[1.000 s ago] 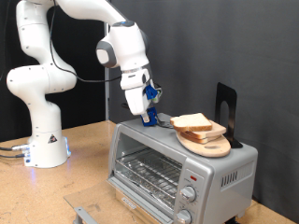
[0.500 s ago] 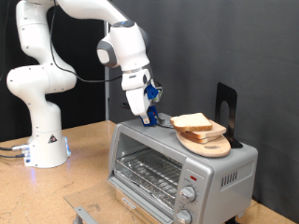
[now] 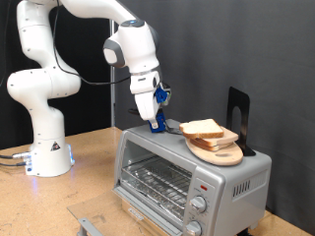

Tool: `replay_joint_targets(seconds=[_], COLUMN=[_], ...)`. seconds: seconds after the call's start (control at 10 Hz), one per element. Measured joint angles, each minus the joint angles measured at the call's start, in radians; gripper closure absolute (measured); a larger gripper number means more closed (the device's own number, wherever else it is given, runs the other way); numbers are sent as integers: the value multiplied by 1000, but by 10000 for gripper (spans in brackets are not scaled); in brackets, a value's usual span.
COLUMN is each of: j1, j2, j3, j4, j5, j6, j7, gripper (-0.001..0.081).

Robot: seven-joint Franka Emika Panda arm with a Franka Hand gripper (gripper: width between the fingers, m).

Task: Make a piece of toast with the oven

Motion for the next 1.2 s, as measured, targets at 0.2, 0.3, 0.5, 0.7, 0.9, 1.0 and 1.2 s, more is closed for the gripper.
replay_joint_targets(seconds=[0.2,0.3,0.5,0.7,0.9,1.0,1.2], j1=[-1,-1,-1,-1,0,0,0], j2=[0,0,0,0,0,0,0], j3=[0,0,0,0,0,0,0], j4=[2,2,2,1,-5,-6,-7], j5=[-7,-13,-18,-18,-13,-12,-12], j6=[-13,-14,-14,-1,36,45,45], j7=[0,0,0,-21,-55,-64,-65], gripper=[-2,-2,-2,-2,-2,-2,-2])
